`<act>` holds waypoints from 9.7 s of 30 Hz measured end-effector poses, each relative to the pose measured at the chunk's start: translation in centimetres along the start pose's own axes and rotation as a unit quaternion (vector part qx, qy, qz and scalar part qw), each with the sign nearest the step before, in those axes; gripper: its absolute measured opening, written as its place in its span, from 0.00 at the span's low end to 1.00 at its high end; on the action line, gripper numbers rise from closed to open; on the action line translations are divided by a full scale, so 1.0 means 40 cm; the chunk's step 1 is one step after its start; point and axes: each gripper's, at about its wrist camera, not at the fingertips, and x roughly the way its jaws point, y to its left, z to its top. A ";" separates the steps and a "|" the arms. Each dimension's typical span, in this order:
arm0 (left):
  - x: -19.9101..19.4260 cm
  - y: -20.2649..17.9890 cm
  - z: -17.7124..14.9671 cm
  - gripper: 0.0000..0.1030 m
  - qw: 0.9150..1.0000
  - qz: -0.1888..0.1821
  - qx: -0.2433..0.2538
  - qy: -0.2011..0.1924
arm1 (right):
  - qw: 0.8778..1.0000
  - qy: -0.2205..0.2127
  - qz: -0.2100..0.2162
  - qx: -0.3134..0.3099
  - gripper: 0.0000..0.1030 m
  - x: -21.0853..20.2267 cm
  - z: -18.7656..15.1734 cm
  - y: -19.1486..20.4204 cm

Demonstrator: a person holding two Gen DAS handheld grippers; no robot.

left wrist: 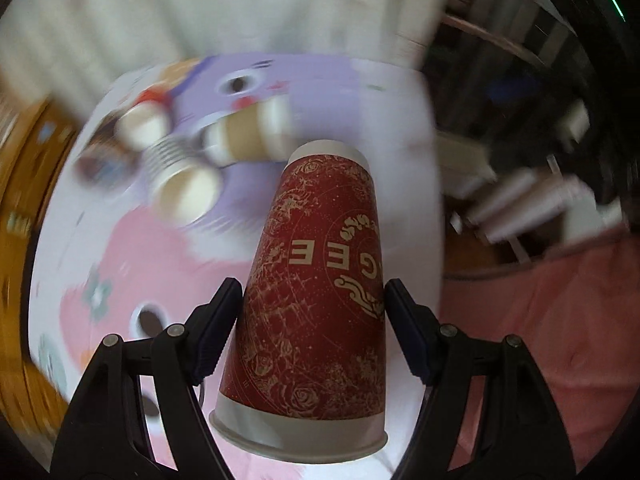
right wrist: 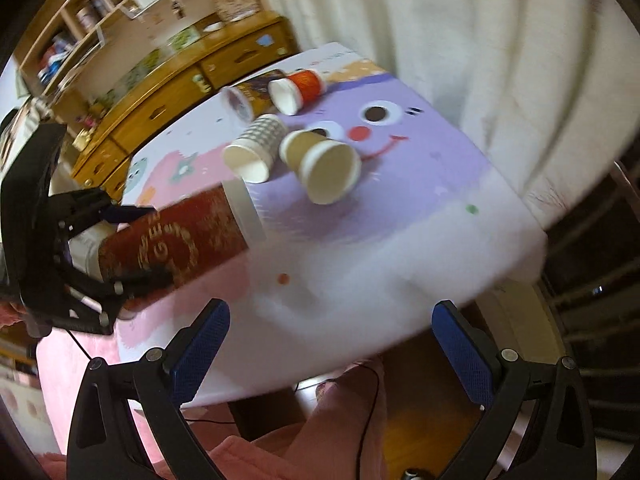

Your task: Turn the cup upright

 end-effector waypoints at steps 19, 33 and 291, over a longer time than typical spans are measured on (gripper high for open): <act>0.229 -0.079 0.105 0.70 0.939 -0.075 0.320 0.106 | 0.999 0.030 -0.039 0.014 1.00 0.028 0.105 -0.147; 0.268 -0.044 0.160 0.76 0.934 -0.076 0.301 0.179 | 0.997 0.041 -0.004 -0.060 1.00 0.108 0.274 -0.135; -0.478 -0.487 -0.021 0.99 0.723 0.351 -0.572 -0.163 | 0.976 -0.120 0.068 -0.171 1.00 -0.478 -0.043 -0.035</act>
